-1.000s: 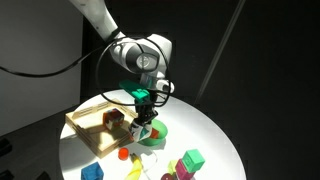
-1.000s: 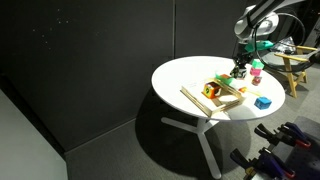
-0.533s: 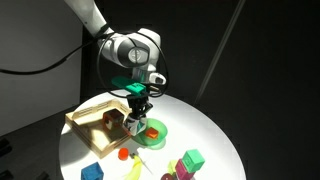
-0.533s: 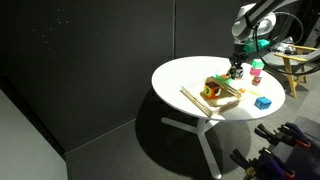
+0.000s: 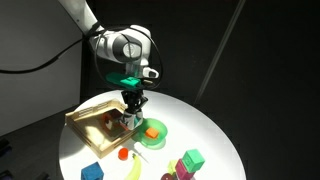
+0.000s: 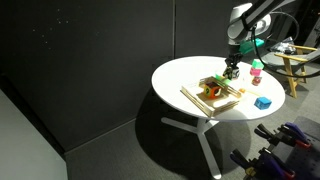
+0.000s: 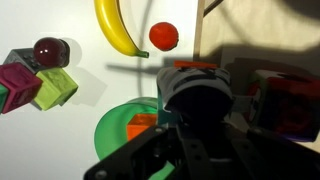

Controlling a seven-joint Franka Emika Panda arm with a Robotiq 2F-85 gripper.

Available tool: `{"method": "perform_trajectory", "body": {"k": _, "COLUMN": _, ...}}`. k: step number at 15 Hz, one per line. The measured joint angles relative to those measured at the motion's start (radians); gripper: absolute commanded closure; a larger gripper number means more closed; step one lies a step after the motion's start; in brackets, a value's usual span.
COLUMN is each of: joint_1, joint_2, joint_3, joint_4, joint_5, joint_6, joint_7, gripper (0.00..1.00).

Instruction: Move the orange and white blocks onto the tray

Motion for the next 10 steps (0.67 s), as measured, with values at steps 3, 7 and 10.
{"method": "perform_trajectory", "body": {"k": 3, "joint_1": 0.029, "joint_2": -0.004, "joint_3": 0.000, "joint_4": -0.007, "joint_5": -0.025, "joint_6": 0.001, "joint_7": 0.029, "gripper": 0.94}}
{"method": "perform_trajectory", "body": {"k": 7, "joint_1": 0.069, "joint_2": -0.010, "joint_3": 0.001, "joint_4": -0.028, "joint_5": -0.051, "joint_6": 0.010, "joint_7": 0.069, "gripper": 0.95}}
{"method": "perform_trajectory", "body": {"k": 10, "joint_1": 0.094, "joint_2": -0.011, "joint_3": 0.004, "joint_4": -0.044, "joint_5": -0.064, "joint_6": 0.017, "joint_7": 0.092, "gripper": 0.94}}
